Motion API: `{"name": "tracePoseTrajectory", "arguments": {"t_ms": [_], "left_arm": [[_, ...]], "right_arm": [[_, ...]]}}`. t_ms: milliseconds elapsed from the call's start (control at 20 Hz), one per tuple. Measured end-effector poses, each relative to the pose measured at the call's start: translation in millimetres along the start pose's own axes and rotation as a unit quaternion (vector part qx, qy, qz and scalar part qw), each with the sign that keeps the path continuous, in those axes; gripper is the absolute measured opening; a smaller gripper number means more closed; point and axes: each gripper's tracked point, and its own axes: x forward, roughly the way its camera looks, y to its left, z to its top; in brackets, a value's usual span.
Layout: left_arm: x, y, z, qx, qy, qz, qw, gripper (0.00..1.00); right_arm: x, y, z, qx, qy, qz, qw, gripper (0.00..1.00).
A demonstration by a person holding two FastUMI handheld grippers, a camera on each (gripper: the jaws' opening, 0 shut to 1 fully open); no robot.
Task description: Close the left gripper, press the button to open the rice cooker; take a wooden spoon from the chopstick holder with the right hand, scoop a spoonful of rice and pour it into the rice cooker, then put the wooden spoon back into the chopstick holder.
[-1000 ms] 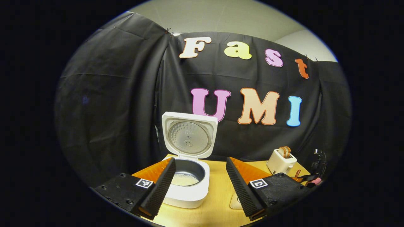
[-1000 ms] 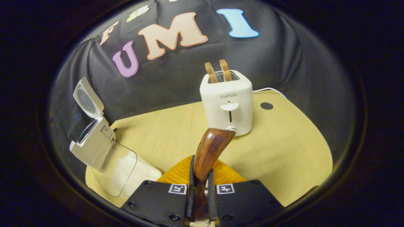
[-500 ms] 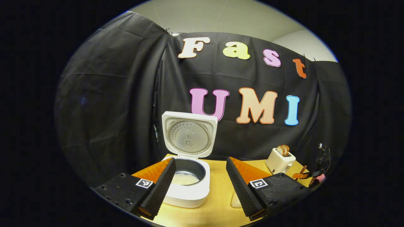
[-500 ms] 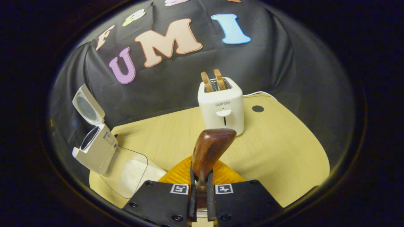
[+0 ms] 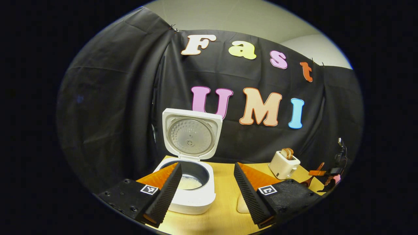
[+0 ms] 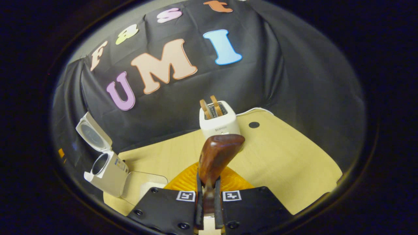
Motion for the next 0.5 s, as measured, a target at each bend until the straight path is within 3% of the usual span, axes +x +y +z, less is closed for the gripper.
{"name": "tracePoseTrajectory", "arguments": {"t_ms": [200,500], "left_arm": [[10,-1,-8,0.001,0.010,-0.023,1.000,0.95],[15,8,-10,0.004,0.016,-0.041,0.999,0.95]], "right_arm": [[-23,26,15,-0.002,-0.019,0.002,1.000,0.16],[-34,113,23,-0.011,-0.038,0.060,0.997,0.17]]}}
